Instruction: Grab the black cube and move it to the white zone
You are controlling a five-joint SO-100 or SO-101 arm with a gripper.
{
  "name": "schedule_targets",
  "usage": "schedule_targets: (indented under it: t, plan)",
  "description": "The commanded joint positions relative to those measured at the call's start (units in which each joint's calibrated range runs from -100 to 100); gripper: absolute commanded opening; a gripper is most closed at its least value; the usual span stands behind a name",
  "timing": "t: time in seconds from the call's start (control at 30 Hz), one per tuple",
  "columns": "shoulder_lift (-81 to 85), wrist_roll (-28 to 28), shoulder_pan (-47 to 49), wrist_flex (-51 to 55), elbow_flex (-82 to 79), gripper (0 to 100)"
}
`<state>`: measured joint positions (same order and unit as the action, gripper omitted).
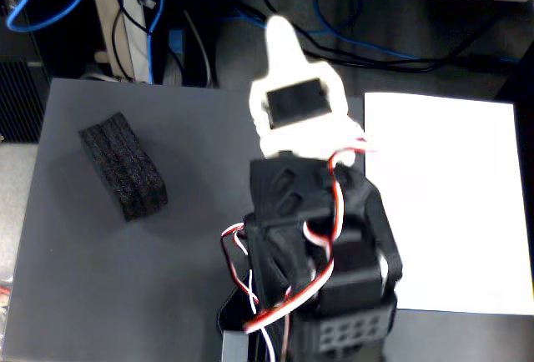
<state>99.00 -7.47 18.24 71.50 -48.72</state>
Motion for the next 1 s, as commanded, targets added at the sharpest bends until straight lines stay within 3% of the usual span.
schedule_targets:
  t: [0.0, 0.17, 0.3, 0.4, 0.53, 0.77, 0.8, 0.9, 0.97]
  plan:
    - [-15.8, -1.9, 7.88, -1.09, 6.29, 2]
    - [-48.64, -8.82, 18.84, 0.63, 28.41, 2]
    - [-62.08, -15.16, 31.5, 11.43, 41.56, 1]
    - [-64.18, -17.93, 32.16, 14.6, 45.37, 2]
    - [-64.27, -35.38, 32.16, 23.87, 44.91, 2]
    - [-64.35, -45.96, 32.02, 26.18, 44.73, 3]
    - [-64.35, -46.59, 30.76, 26.18, 44.73, 7]
    - [-64.35, -51.67, 21.57, 26.18, 44.73, 36]
    - [-64.35, -54.91, 18.33, 25.93, 44.73, 50]
